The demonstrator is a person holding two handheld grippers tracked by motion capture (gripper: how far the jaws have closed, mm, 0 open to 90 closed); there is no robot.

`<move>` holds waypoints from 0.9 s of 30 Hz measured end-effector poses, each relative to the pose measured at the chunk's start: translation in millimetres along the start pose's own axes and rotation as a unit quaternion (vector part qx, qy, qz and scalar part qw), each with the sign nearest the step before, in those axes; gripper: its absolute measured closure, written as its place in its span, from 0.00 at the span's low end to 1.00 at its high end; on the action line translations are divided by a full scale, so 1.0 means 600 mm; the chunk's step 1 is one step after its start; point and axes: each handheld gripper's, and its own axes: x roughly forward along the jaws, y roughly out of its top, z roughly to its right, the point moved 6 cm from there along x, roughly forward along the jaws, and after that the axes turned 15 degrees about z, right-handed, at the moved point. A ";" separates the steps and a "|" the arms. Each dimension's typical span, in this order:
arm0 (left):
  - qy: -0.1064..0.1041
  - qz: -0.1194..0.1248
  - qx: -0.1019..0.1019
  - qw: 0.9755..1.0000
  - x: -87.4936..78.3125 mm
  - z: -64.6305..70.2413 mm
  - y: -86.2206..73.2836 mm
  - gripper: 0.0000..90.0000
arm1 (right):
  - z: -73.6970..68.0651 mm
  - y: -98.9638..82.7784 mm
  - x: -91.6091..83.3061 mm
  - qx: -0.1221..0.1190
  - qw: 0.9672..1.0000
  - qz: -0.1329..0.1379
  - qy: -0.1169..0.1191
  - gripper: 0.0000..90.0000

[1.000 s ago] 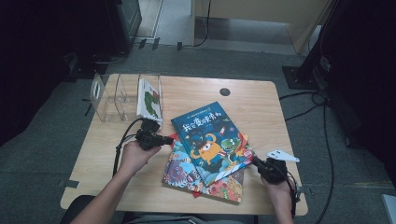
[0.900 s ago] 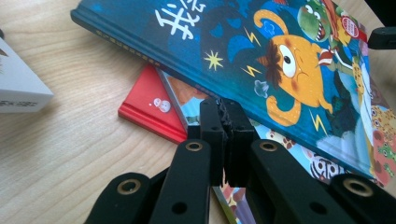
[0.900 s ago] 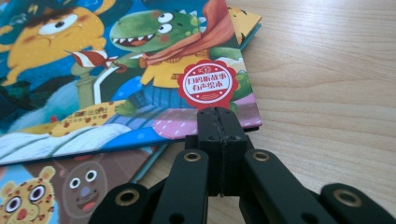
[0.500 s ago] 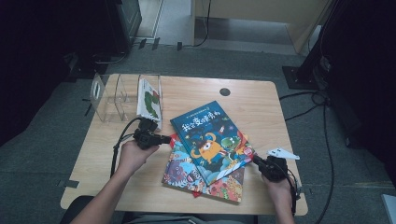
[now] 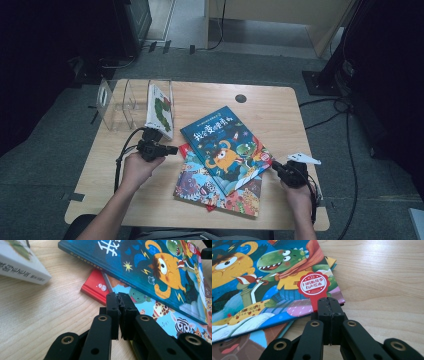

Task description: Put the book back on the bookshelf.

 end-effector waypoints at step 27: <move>0.029 0.005 -0.007 1.000 -0.002 -0.013 -0.027 0.86 | 0.027 0.032 0.058 0.012 1.000 0.011 -0.006 1.00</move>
